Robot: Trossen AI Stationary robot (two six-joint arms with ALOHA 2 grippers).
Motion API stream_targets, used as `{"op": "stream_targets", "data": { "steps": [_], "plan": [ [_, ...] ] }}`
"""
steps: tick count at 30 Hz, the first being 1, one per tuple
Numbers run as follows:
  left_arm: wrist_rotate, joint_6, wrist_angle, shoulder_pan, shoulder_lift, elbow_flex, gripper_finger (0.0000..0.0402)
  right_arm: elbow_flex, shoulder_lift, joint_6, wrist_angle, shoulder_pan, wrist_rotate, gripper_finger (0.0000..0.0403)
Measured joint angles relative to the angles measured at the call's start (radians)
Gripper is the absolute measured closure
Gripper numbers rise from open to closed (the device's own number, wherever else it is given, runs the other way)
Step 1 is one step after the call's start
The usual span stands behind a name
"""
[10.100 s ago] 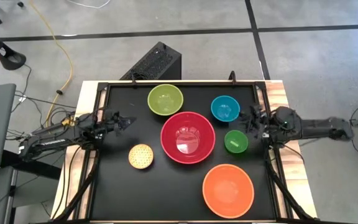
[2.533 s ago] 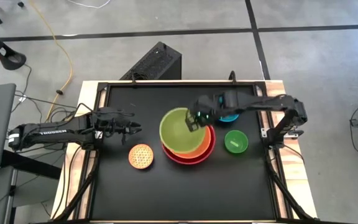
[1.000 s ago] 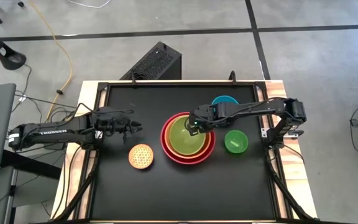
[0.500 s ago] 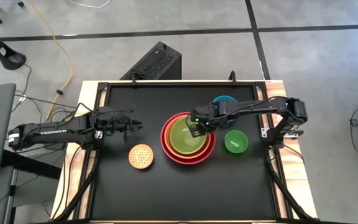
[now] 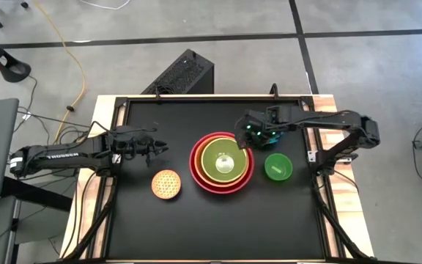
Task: Nest bowls inside each other
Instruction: Stack the light green bowl on top of the orange bowl
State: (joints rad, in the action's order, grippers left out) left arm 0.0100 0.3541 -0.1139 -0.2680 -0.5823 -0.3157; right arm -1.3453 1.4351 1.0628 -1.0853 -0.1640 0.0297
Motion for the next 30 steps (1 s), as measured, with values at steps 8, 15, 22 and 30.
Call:
{"op": "stream_targets", "data": {
  "steps": [8, 15, 22, 30],
  "plan": [
    [-0.017, 0.034, 0.0, 0.0, 0.0, 0.0, 0.0299, 0.0, -0.043, -0.061, -0.269, -0.149, 0.208, 0.0238],
    [-0.023, 0.036, 0.0, 0.0, 0.0, 0.0, 0.0299, 0.027, -0.041, -0.248, 0.02, -0.231, 0.028, 0.0239],
    [-0.061, 0.058, 0.0, 0.0, 0.0, 0.0, 0.0299, 0.026, -0.016, -0.204, 0.208, -0.028, 0.024, 0.0293],
    [-0.078, 0.06, -0.002, 0.0, 0.0, 0.0, 0.0299, 0.029, 0.097, -0.17, 0.132, 0.062, 0.04, 0.0388]
  ]
}}
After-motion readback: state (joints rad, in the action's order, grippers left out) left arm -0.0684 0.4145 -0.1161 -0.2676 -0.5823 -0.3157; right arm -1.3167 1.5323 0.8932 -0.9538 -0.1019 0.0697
